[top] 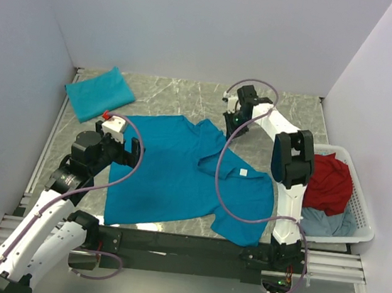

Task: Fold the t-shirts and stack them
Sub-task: Flatten the tshirt out

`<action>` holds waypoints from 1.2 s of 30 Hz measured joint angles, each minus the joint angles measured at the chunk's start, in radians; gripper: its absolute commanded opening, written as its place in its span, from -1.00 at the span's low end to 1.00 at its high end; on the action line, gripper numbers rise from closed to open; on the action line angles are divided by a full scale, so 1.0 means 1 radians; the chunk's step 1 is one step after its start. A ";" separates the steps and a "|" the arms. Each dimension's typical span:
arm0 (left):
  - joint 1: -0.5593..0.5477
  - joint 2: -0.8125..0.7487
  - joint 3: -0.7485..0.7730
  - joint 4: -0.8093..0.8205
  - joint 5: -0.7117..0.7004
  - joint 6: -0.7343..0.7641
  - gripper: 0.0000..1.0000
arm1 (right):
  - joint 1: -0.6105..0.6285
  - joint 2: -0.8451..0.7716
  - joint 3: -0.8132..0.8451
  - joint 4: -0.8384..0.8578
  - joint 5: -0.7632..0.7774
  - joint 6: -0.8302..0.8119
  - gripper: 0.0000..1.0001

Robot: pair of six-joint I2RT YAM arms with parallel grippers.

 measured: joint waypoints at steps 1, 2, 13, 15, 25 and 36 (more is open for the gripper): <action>0.000 0.000 0.000 0.000 0.000 0.000 0.99 | 0.000 -0.003 0.013 0.000 0.016 -0.005 -1.00; 0.000 0.000 0.000 0.000 0.000 0.000 0.99 | -0.001 -0.006 0.028 0.000 0.032 -0.010 -1.00; 0.000 0.000 0.000 0.000 0.000 0.000 0.99 | -0.008 -0.023 0.212 0.025 0.230 -0.077 -1.00; 0.000 0.000 0.000 0.000 0.000 0.000 0.99 | -0.008 -0.002 0.280 0.054 0.296 -0.112 -1.00; 0.000 0.000 0.000 0.000 -0.001 0.000 0.99 | -0.010 0.244 0.520 0.314 0.596 -0.310 0.22; 0.002 0.027 0.000 0.000 -0.001 0.000 0.99 | -0.117 0.255 0.515 0.226 0.378 -0.222 0.15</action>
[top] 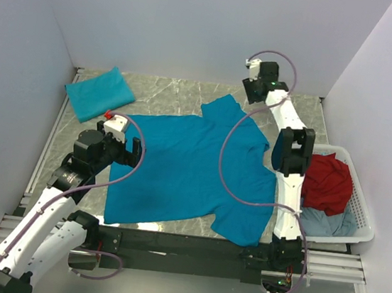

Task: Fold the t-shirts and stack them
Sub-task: Flatten the tshirt out

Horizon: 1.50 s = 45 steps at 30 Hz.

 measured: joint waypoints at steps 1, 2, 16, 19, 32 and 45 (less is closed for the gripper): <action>0.000 0.000 0.000 0.000 0.000 0.000 0.99 | -0.012 0.000 0.009 -0.022 -0.043 0.002 0.13; 0.000 0.000 0.000 0.000 0.000 0.000 0.99 | -0.030 0.000 0.013 -0.043 -0.087 0.000 0.10; 0.001 0.011 0.000 0.004 0.026 0.000 0.99 | -0.011 0.001 -0.039 -0.294 -0.333 -0.096 -0.22; 0.001 0.010 0.000 0.005 0.028 0.000 0.99 | -0.006 0.003 -0.043 -0.317 -0.308 -0.100 -0.30; 0.001 -0.010 0.000 0.006 0.039 0.000 0.99 | 0.006 0.016 -0.080 -0.416 -0.241 -0.102 -0.59; 0.001 -0.050 0.000 0.007 0.053 0.000 0.99 | 0.033 -0.197 -0.441 -0.439 -0.254 -0.096 -0.64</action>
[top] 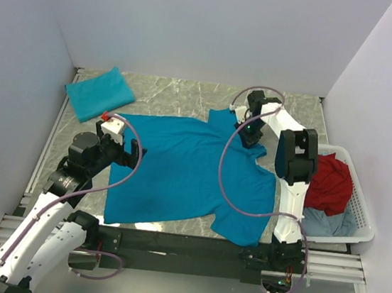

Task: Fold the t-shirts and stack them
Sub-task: Flatten the tshirt out

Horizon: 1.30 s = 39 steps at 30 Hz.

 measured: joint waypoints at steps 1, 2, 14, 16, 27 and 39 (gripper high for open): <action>0.000 -0.005 0.000 0.000 0.002 0.000 0.99 | 0.003 -0.016 -0.029 -0.001 0.000 0.002 -0.62; 0.000 -0.009 0.000 0.001 0.006 0.000 0.99 | 0.007 -0.039 -0.063 0.002 -0.001 0.005 -0.59; 0.000 -0.017 0.000 0.008 0.015 0.000 0.99 | -0.029 -0.051 0.218 -0.025 -0.017 0.103 -0.07; 0.000 -0.020 0.000 0.010 0.014 0.000 0.99 | -0.045 -0.022 0.327 0.002 -0.029 0.141 0.02; 0.000 -0.008 -0.009 0.014 -0.008 0.001 0.99 | -0.082 0.208 0.491 0.174 0.000 0.321 0.12; 0.003 0.029 -0.010 0.013 -0.030 0.002 0.99 | -0.069 0.296 0.549 0.285 0.109 0.186 -0.04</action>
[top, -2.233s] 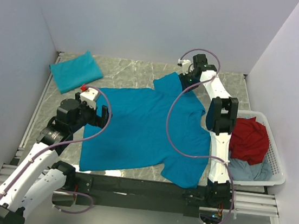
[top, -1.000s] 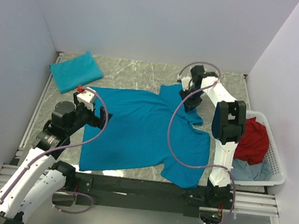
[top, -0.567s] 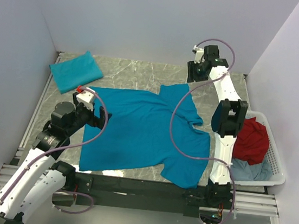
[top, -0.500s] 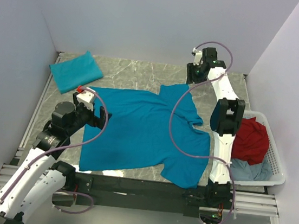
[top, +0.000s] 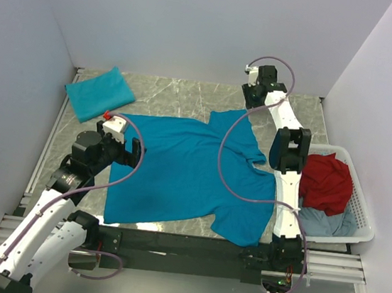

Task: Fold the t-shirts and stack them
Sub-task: Flatten the tshirt out

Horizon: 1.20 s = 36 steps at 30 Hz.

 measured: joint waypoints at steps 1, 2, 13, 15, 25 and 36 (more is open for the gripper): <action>0.000 0.001 0.000 0.000 0.000 0.000 0.99 | 0.002 0.014 0.021 0.002 -0.001 -0.011 -0.05; 0.000 0.002 0.000 0.000 -0.002 0.000 0.99 | 0.004 0.027 0.039 0.013 -0.002 -0.018 -0.05; 0.001 0.002 0.000 0.000 -0.008 0.000 0.99 | 0.018 0.080 0.058 0.012 -0.002 -0.072 -0.17; 0.001 0.002 0.000 0.000 -0.008 0.001 0.99 | 0.022 0.081 0.058 0.003 -0.002 -0.089 -0.16; 0.001 0.001 0.000 0.000 -0.008 0.002 0.99 | 0.077 0.102 0.097 -0.041 0.019 -0.144 -0.15; 0.001 0.000 0.000 0.000 -0.008 0.002 0.99 | 0.071 0.102 0.103 -0.078 -0.010 -0.134 -0.27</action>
